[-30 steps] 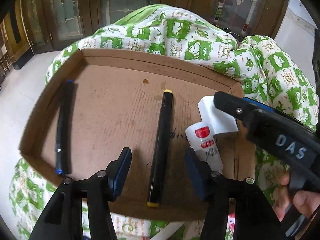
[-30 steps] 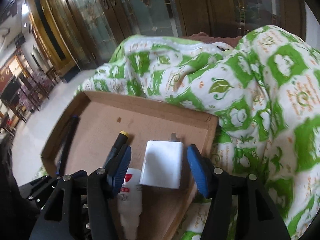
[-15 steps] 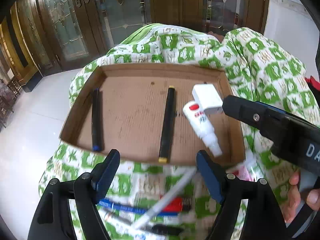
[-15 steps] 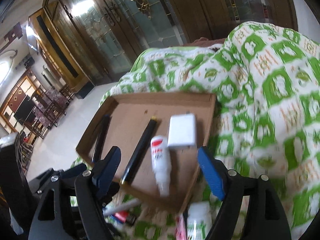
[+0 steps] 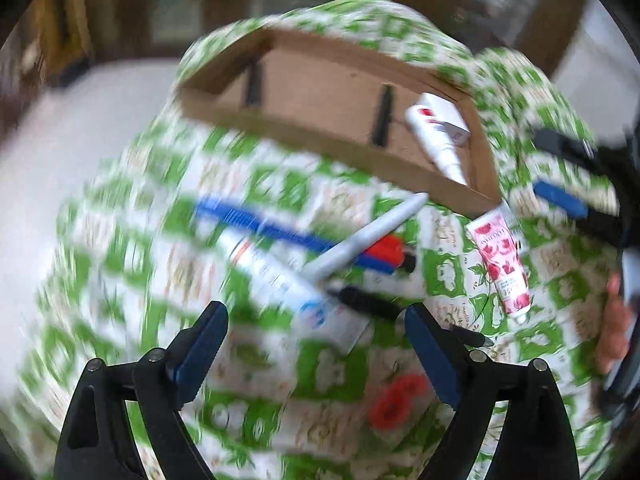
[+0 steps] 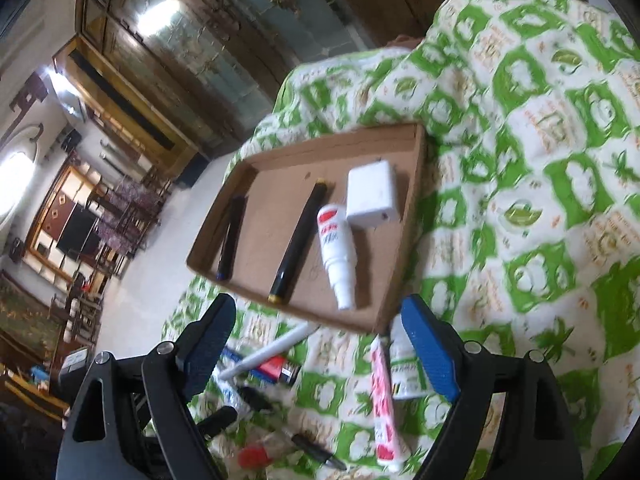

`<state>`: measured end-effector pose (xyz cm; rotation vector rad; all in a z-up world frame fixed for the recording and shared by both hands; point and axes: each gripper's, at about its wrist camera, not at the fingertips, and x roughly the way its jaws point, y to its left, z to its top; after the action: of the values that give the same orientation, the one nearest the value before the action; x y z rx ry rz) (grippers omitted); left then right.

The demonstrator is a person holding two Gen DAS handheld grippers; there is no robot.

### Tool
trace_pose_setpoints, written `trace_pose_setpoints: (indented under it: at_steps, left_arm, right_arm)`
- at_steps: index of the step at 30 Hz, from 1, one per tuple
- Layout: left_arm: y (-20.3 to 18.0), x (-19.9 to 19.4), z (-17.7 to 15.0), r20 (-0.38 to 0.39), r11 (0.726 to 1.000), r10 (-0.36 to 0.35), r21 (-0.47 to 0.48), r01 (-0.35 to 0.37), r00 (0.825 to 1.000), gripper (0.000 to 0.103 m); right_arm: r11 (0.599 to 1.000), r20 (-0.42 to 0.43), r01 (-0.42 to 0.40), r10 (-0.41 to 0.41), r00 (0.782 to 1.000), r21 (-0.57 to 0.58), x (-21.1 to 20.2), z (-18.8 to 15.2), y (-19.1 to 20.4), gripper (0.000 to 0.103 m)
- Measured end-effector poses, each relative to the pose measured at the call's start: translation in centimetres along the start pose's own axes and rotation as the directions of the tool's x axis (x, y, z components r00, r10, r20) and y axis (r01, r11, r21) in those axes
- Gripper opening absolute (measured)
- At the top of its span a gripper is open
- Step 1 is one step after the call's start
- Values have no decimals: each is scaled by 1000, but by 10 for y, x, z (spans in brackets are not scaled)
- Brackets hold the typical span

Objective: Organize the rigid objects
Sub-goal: 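Grasp the pink tube with the right tool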

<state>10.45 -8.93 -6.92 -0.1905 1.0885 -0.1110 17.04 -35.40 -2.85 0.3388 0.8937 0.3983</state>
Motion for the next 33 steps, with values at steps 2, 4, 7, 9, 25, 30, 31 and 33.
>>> trace_pose_setpoints:
  at_steps: [2,4,7,9,25,30,31,33]
  left_arm:
    - [13,-2,-1,10,998,-10,-63,11,1000,93]
    - [17,-5,0,27,996,-19,-85,21,999,93]
    - [13,-7,-3,37,998,-11,-65,14,999,93]
    - [9,-7,-4,35,999,4,-41,-3,999,93]
    - [-1,-2,-4,-2,999,-42,21,42,999,92]
    - [-45,-9,-14,-90,942,-27,330,55,996,81]
    - [-52,-8,-18,-105,922,-8,385,48,994,72]
    - [-62,-2,-30,-158,884,6,463,68,987,61]
  right_arm:
    - [999,-42,-22,21,999,-31,3,-6,7,84]
    - [999,-61,-33,31,998,-43,1,-12,12,84]
    - [999,-97,-26,22,995,-42,-1,-23,14,79]
    - [999,-126,24,-28,992,-35,-1,-31,13,71]
    - [946,-368,256,-313,875,-198,53,-65,15,15]
    - [958,-355,218,-272,895,-185,48,-62,19,15]
    - [959,-357,216,-270,894,-185,49,-62,19,15]
    - [960,-358,213,-267,895,-183,50,-60,21,15]
